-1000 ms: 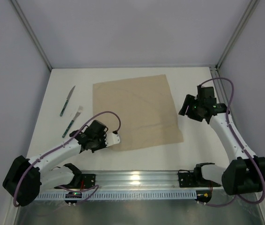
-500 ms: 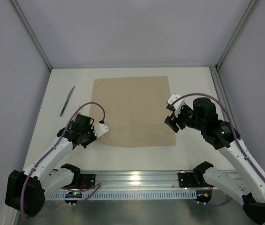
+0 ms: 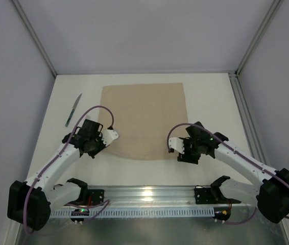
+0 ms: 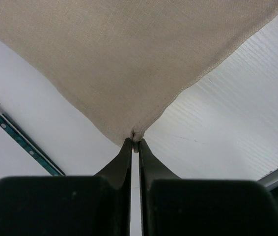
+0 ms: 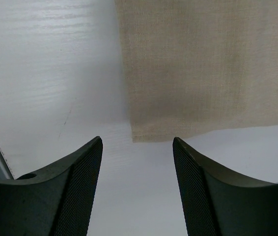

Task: Fold the napkin into a case and place the utensils inside
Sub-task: Fold and flatten the napkin at the center of the board.

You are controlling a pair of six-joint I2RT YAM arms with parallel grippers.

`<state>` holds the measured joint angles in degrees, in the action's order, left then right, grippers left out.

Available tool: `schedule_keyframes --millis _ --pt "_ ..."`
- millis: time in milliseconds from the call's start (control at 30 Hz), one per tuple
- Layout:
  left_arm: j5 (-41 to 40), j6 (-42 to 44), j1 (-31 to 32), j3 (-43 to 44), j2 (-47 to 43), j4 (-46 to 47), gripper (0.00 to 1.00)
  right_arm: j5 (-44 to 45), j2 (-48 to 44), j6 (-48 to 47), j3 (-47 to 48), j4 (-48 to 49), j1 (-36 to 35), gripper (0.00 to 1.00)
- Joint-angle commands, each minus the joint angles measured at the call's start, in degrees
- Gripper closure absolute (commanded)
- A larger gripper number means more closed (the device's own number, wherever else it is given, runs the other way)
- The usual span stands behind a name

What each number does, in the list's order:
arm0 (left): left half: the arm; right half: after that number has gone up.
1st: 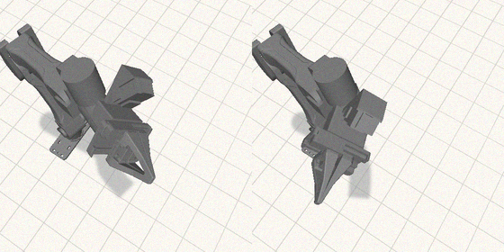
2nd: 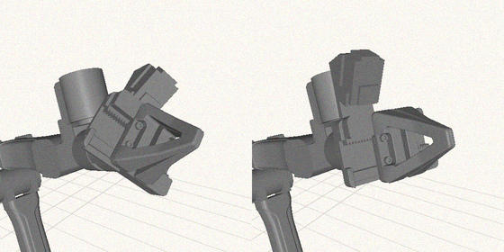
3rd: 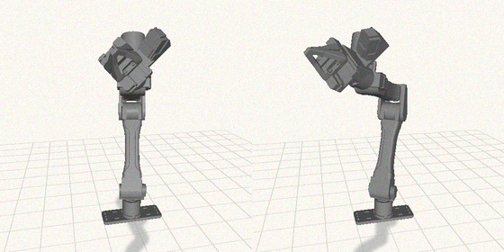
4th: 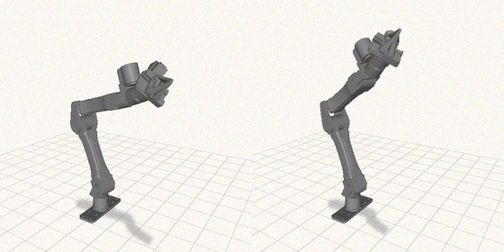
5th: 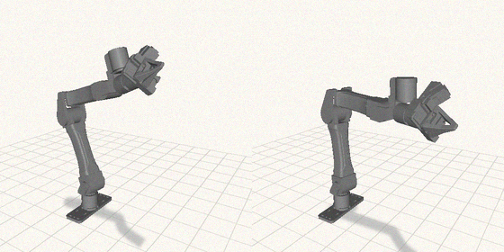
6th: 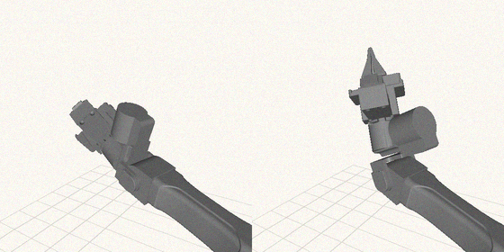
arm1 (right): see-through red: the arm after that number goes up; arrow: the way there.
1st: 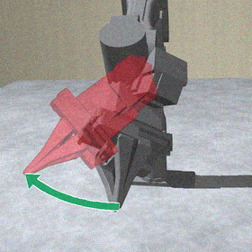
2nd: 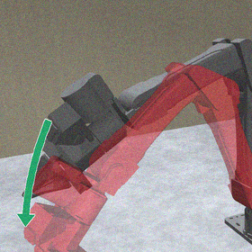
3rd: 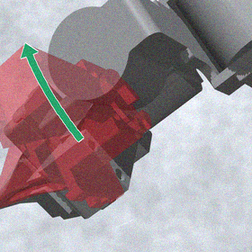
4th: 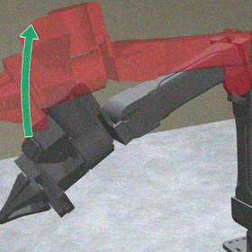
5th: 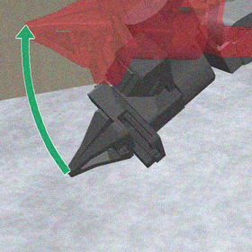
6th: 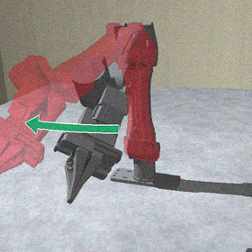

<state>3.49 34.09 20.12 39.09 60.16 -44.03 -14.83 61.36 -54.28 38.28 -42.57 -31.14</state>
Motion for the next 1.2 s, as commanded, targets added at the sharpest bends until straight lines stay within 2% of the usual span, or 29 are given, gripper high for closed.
schedule_keyframes --millis 0,333,467,567,667,700,733,833,1000,1167 --pt "0.64 -1.13 -0.34 1.69 -0.66 -1.15 1.00 4.28 3.05 -2.15 -1.54 4.33 -0.15 0.37" --pt "1.26 -1.39 -0.26 1.87 -0.04 -0.35 1.00 7.53 10.09 1.46 -4.96 12.85 -0.24 0.43" --pt "1.70 -2.09 -0.34 2.22 -0.22 -0.88 1.00 9.46 11.58 1.81 -5.50 13.47 -0.42 0.53" --pt "2.05 -2.53 -0.26 3.09 -0.57 -2.02 1.00 11.22 12.46 2.51 -5.59 14.09 -0.94 0.57" --pt "2.14 -3.32 -0.34 3.88 -1.27 -2.90 1.00 11.66 11.77 3.04 -5.85 14.00 -1.12 0.68" --pt "2.14 -3.41 -0.34 4.06 -1.45 -3.42 1.00 12.01 11.50 3.22 -5.94 13.74 -1.47 0.78" --pt "2.14 -3.41 -0.26 4.15 -1.97 -3.69 1.00 11.93 10.45 3.48 -5.50 13.22 -1.65 0.83" --pt "1.79 -3.76 -0.43 4.76 -3.03 -5.62 1.00 10.88 7.47 4.53 -2.70 8.74 -2.26 0.96" --pt "1.88 -3.85 -1.57 10.03 -7.59 -14.75 1.00 9.91 0.61 6.82 5.37 -7.24 -4.37 0.96" --pt "4.33 -4.12 -1.75 21.45 -13.65 -27.67 1.00 7.63 -4.75 11.38 13.47 -21.47 -7.09 0.96"
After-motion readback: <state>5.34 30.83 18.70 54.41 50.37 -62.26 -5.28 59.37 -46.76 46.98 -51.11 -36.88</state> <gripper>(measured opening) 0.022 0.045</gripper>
